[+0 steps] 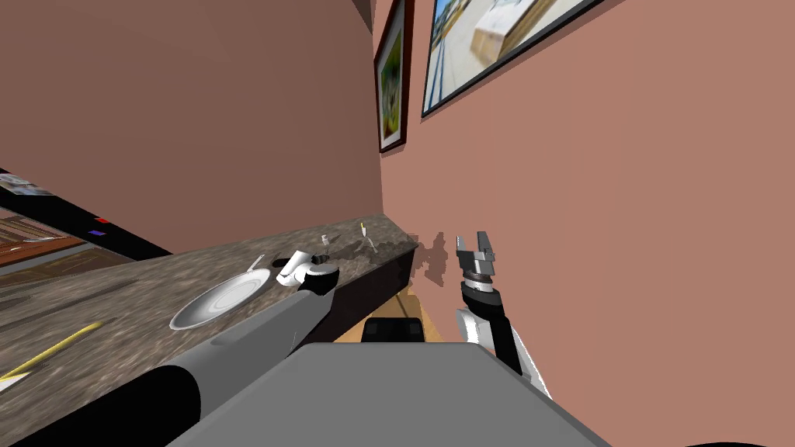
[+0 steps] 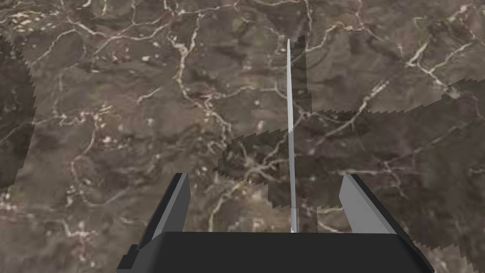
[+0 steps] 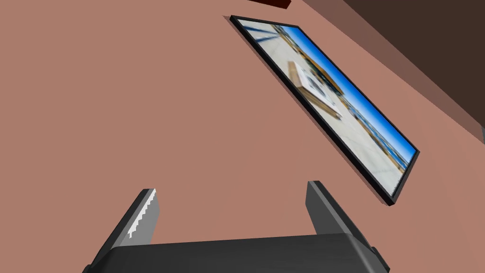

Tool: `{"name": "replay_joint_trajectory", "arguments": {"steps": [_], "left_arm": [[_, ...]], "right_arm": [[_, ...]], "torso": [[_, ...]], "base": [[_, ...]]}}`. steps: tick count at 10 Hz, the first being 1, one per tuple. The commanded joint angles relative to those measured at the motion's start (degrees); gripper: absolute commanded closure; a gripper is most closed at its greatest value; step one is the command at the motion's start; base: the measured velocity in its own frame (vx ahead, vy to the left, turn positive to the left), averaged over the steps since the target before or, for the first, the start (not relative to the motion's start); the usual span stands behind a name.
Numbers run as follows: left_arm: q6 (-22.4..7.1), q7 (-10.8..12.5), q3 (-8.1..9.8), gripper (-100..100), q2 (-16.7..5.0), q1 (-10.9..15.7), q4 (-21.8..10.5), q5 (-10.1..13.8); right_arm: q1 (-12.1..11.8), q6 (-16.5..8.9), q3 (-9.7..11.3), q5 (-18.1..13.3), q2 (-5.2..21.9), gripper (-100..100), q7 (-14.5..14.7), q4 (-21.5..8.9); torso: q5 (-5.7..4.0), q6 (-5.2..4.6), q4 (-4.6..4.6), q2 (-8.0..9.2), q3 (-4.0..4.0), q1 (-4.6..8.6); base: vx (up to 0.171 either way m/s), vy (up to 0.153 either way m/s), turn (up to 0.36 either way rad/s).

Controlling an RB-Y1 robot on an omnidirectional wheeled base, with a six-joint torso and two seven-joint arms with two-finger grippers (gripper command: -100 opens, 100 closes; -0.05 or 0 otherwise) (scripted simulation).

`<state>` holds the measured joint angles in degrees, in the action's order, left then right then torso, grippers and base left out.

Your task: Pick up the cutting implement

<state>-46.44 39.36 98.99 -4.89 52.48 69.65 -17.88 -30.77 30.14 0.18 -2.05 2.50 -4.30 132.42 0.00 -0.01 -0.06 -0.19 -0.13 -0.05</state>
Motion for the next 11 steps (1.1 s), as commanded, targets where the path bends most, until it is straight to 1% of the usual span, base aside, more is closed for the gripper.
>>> {"name": "replay_joint_trajectory", "arguments": {"steps": [1, 2, 3, 4, 5, 6, 7, 11], "left_arm": [[0.0, -2.9, 2.86, -100, -0.2, 1.3, 0.0, 0.8], [0.0, -4.4, 2.94, -100, -0.2, 1.3, 0.0, 0.8], [0.0, -6.0, 5.39, -100, -0.3, 2.6, -0.1, 1.5], [0.0, -7.7, 5.77, -100, -0.3, 2.6, -0.1, 1.5], [0.0, -8.9, 5.77, -100, -0.3, 2.6, -0.1, 1.5], [0.0, -7.9, 5.62, -100, -0.4, 2.6, -0.1, 1.5], [0.0, -8.2, 5.65, 100, -0.3, 2.6, -0.1, 1.5], [-0.2, -8.2, 5.60, 100, -0.3, 2.6, -0.2, 1.5]], "right_arm": [[0.0, 0.0, 0.0, 0.0, 0.0, 0, 0.0, 0.0], [0.0, 0.0, 0.0, 0.0, 0.0, 0, 0.0, 0.0], [0.0, 0.0, 0.0, 0.0, 0.0, 0, 0.0, 0.0], [0.0, 0.0, 0.0, 0.0, 0.0, 0, 0.0, 0.0], [0.0, 0.0, 0.0, 0.0, 0.0, 0, 0.0, 0.0], [0.0, 0.0, 0.0, 0.0, 0.0, 0, 0.0, 0.0], [0.0, 0.0, 0.0, 0.0, 0.0, 0, 0.0, 0.0], [0.0, 0.0, 0.0, 0.0, 0.0, 0, 0.0, 0.0]], "torso": [[0.00, 0.00, 0.00, 0.00, 0.00, 0.00], [0.00, 0.05, -0.01, -0.06, -0.02, 0.03], [-0.01, 0.01, -0.01, -0.04, -0.03, 0.06], [-0.02, 0.03, -0.02, -0.12, -0.06, 0.08], [-0.01, 0.00, -0.03, -0.14, -0.08, 0.08], [0.00, 0.00, -0.01, -0.02, -0.02, 0.02], [0.01, 0.01, 0.01, 0.07, 0.04, -0.04], [0.02, 0.12, -0.01, 0.10, 0.04, -0.11]], "base": [[0.053, -0.029, 0.147], [0.048, -0.042, 0.098], [0.072, -0.044, 0.147], [0.073, -0.042, 0.067], [0.028, -0.024, -0.014], [0.006, -0.008, -0.004], [0.000, 0.000, 0.000], [0.001, 0.000, -0.008]]}}
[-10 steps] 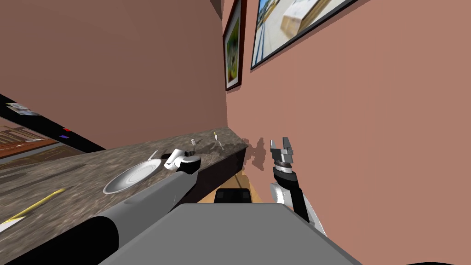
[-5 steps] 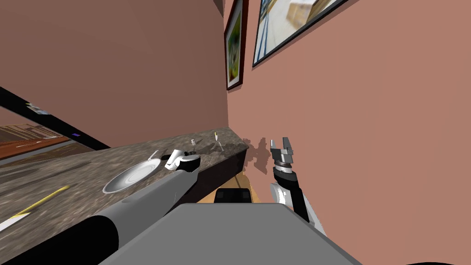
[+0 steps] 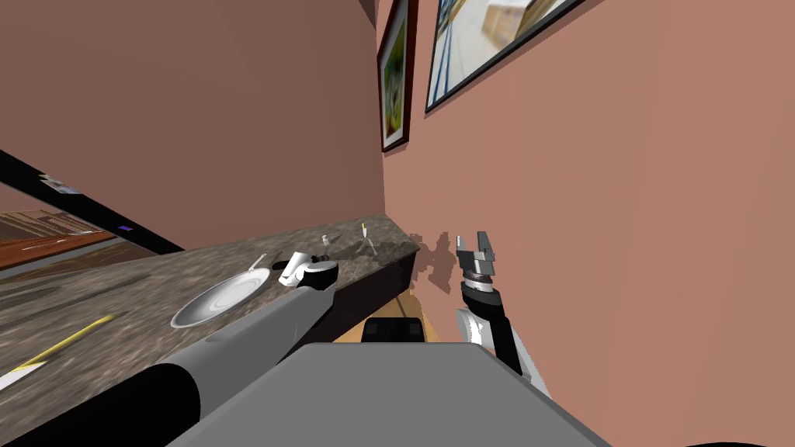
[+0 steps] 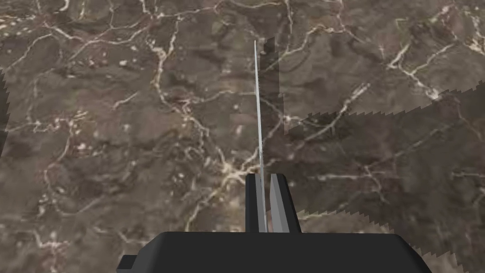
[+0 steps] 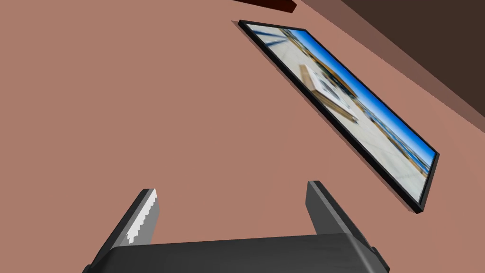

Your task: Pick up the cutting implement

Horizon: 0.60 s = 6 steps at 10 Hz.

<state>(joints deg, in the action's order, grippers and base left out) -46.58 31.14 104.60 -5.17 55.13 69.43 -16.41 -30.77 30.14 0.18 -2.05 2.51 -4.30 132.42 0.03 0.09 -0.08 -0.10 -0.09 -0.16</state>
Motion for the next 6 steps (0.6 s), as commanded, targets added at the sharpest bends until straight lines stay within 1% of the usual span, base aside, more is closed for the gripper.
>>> {"name": "replay_joint_trajectory", "arguments": {"steps": [1, 2, 3, 4, 5, 6], "left_arm": [[0.0, 0.0, 0.00, 0, 0.0, 0.0, 0.0, 0.0], [0.1, 2.9, -2.66, 100, 0.1, -1.3, 0.2, -0.7], [0.1, 3.5, -2.66, 100, 0.1, -1.3, 0.2, -0.7], [0.1, 5.5, -5.16, 100, 0.3, -2.6, 0.2, -1.4], [0.1, 7.1, -5.49, 100, 0.3, -2.6, 0.2, -1.4], [0.1, 7.6, -5.49, 100, 0.3, -2.6, 0.2, -1.4]], "right_arm": [[0.0, 0.0, 0.0, 0.0, 0.0, 0, 0.0, 0.0], [0.0, 0.0, 0.0, 0.0, 0.0, 0, 0.0, 0.0], [0.0, 0.0, 0.0, 0.0, 0.0, 0, 0.0, 0.0], [0.0, 0.0, 0.0, 0.0, 0.0, 0, 0.0, 0.0], [0.0, 0.0, 0.0, 0.0, 0.0, 0, 0.0, 0.0], [0.0, 0.0, 0.0, 0.0, 0.0, 0, 0.0, 0.0]], "torso": [[0.00, 0.00, 0.00, 0.00, 0.00, 0.00], [0.00, -0.01, 0.00, 0.00, 0.00, 0.00], [0.03, -0.06, 0.03, 0.16, 0.09, -0.17], [0.04, 0.00, 0.05, 0.24, 0.14, -0.21], [0.05, -0.06, 0.06, 0.30, 0.17, -0.18], [0.03, -0.01, 0.06, 0.28, 0.16, -0.15]], "base": [[0.000, 0.000, 0.000], [-0.060, 0.054, -0.162], [-0.074, 0.058, -0.093], [-0.082, 0.043, -0.156], [-0.068, 0.034, -0.068], [-0.028, 0.015, 0.026]]}}
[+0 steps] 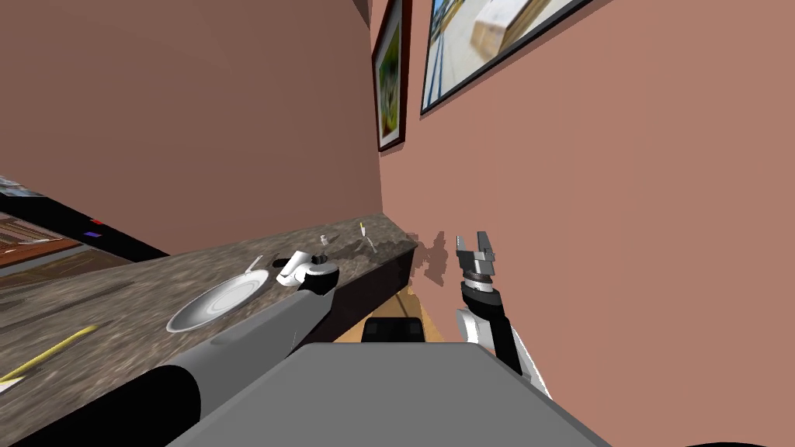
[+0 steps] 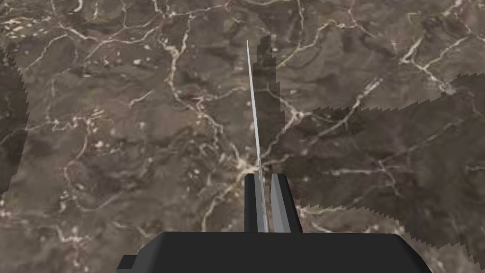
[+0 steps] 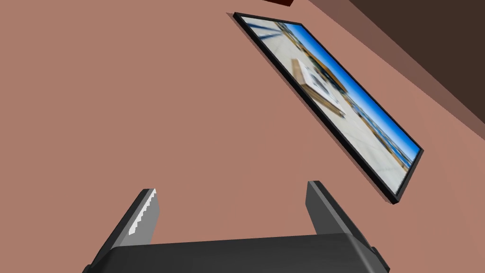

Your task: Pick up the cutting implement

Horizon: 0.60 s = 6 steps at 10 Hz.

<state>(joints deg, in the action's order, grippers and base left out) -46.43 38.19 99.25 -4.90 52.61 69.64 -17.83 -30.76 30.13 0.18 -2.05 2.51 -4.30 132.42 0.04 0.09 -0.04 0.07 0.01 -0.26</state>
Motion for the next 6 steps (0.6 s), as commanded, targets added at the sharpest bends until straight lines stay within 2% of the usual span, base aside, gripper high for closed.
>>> {"name": "replay_joint_trajectory", "arguments": {"steps": [1, 2, 3, 5, 6], "left_arm": [[0.0, 2.9, -2.86, 100, 0.2, -1.3, 0.1, -0.8], [0.0, 4.4, -2.98, 100, 0.2, -1.3, 0.1, -0.8], [0.0, 6.1, -5.39, 100, 0.3, -2.6, 0.1, -1.5], [0.0, 8.9, -5.81, 100, 0.3, -2.6, 0.1, -1.5], [0.0, 10.8, -8.52, 100, 0.5, -3.9, 0.2, -2.3]], "right_arm": [[0.0, 0.0, 0.0, 0.0, 0.0, 0, 0.0, 0.0], [0.0, 0.0, 0.0, 0.0, 0.0, 0, 0.0, 0.0], [0.0, 0.0, 0.0, 0.0, 0.0, 0, 0.0, 0.0], [0.0, 0.0, 0.0, 0.0, 0.0, 0, 0.0, 0.0], [0.0, 0.0, 0.0, 0.0, 0.0, 0, 0.0, 0.0]], "torso": [[0.00, 0.00, 0.00, 0.00, 0.00, 0.00], [0.01, -0.11, 0.01, 0.00, 0.00, -0.03], [0.02, -0.07, 0.01, 0.03, 0.01, -0.05], [0.02, -0.08, 0.02, 0.08, 0.05, -0.06], [0.00, -0.06, 0.00, -0.02, -0.01, 0.00]], "base": [[-0.045, 0.032, -0.124], [-0.058, 0.043, -0.091], [-0.077, 0.054, -0.146], [-0.048, 0.026, -0.044], [-0.039, 0.022, -0.123]]}}
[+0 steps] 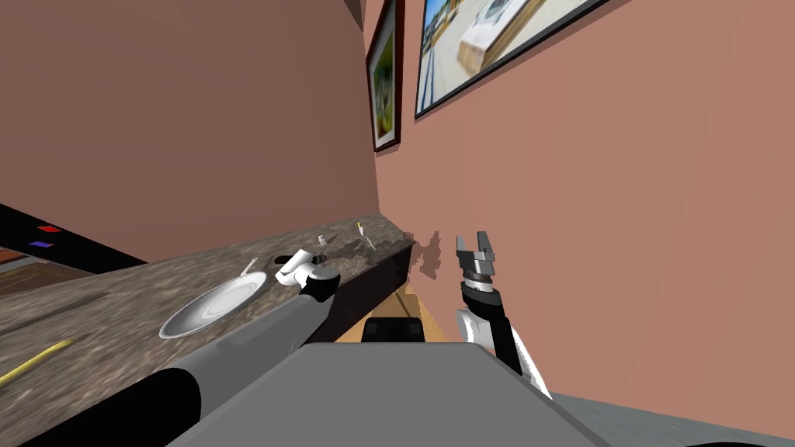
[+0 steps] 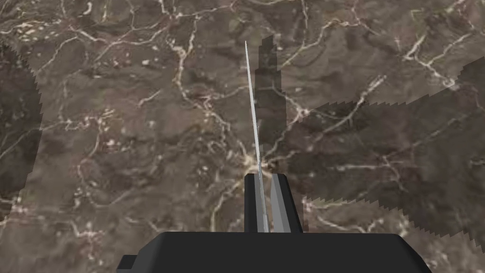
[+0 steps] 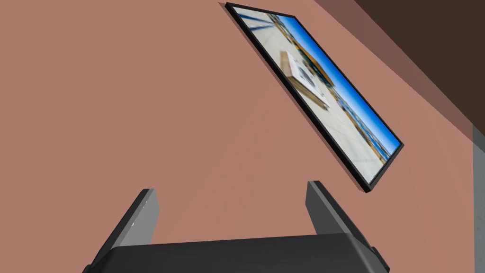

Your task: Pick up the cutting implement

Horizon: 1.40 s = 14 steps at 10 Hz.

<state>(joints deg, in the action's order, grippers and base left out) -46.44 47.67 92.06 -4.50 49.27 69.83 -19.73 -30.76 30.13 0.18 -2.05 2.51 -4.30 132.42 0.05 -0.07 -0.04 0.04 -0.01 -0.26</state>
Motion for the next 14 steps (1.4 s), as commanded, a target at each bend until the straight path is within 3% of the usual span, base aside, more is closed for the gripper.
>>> {"name": "replay_joint_trajectory", "arguments": {"steps": [1, 2, 3, 5, 6, 7, 8, 10, 11, 13, 14], "left_arm": [[0.0, 2.9, -1.45, 100, 0.1, -0.5, 0.0, -0.4], [0.0, 3.5, -1.45, 100, 0.1, -0.5, 0.0, -0.4], [0.0, 5.7, -4.20, 100, 0.3, -1.8, 0.0, -1.1], [0.0, 7.7, -4.28, 100, 0.3, -1.8, 0.0, -1.1], [0.0, 10.0, -7.04, 100, 0.5, -3.1, 0.1, -1.8], [0.0, 11.5, -7.12, 100, 0.5, -3.1, 0.1, -1.8], [0.0, 13.2, -9.54, 100, 0.6, -4.3, 0.1, -2.6], [0.0, 15.9, -9.95, 100, 0.6, -4.3, 0.1, -2.6], [0.0, 17.9, -12.67, 100, 0.8, -5.6, 0.2, -3.3], [0.0, 20.1, -12.78, 100, 0.8, -5.6, 0.2, -3.3], [0.0, 22.3, -15.54, 100, 1.0, -6.9, 0.2, -4.1]], "right_arm": [[0.0, 0.0, 0.0, 0.0, 0.0, 0, 0.0, 0.0], [0.0, 0.0, 0.0, 0.0, 0.0, 0, 0.0, 0.0], [0.0, 0.0, 0.0, 0.0, 0.0, 0, 0.0, 0.0], [0.0, 0.0, 0.0, 0.0, 0.0, 0, 0.0, 0.0], [0.0, 0.0, 0.0, 0.0, 0.0, 0, 0.0, 0.0], [0.0, 0.0, 0.0, 0.0, 0.0, 0, 0.0, 0.0], [0.0, 0.0, 0.0, 0.0, 0.0, 0, 0.0, 0.0], [0.0, 0.0, 0.0, 0.0, 0.0, 0, 0.0, 0.0], [0.0, 0.0, 0.0, 0.0, 0.0, 0, 0.0, 0.0], [0.0, 0.0, 0.0, 0.0, 0.0, 0, 0.0, 0.0], [0.0, 0.0, 0.0, 0.0, 0.0, 0, 0.0, 0.0]], "torso": [[0.00, 0.00, 0.00, 0.00, 0.00, 0.00], [0.00, 0.03, 0.00, 0.00, 0.00, -0.01], [0.00, 0.07, -0.01, -0.04, -0.02, 0.00], [0.00, 0.01, 0.01, 0.04, 0.03, -0.04], [0.00, 0.06, -0.01, 0.00, 0.00, -0.01], [0.00, -0.03, 0.00, 0.03, 0.01, 0.00], [0.00, -0.01, 0.01, 0.04, 0.03, -0.03], [0.01, 0.01, 0.03, 0.10, 0.06, -0.08], [0.00, 0.04, 0.01, 0.02, 0.02, -0.02], [0.01, -0.03, 0.03, 0.07, 0.05, -0.02], [0.00, 0.02, 0.01, -0.02, 0.00, 0.01]], "base": [[-0.047, 0.030, -0.093], [-0.026, 0.019, -0.007], [-0.048, 0.030, -0.119], [-0.048, 0.027, -0.056], [-0.052, 0.021, -0.119], [-0.057, 0.034, -0.101], [-0.073, 0.049, -0.146], [-0.051, 0.029, -0.037], [-0.064, 0.025, -0.115], [-0.045, 0.018, -0.057], [-0.051, 0.018, -0.138]]}}
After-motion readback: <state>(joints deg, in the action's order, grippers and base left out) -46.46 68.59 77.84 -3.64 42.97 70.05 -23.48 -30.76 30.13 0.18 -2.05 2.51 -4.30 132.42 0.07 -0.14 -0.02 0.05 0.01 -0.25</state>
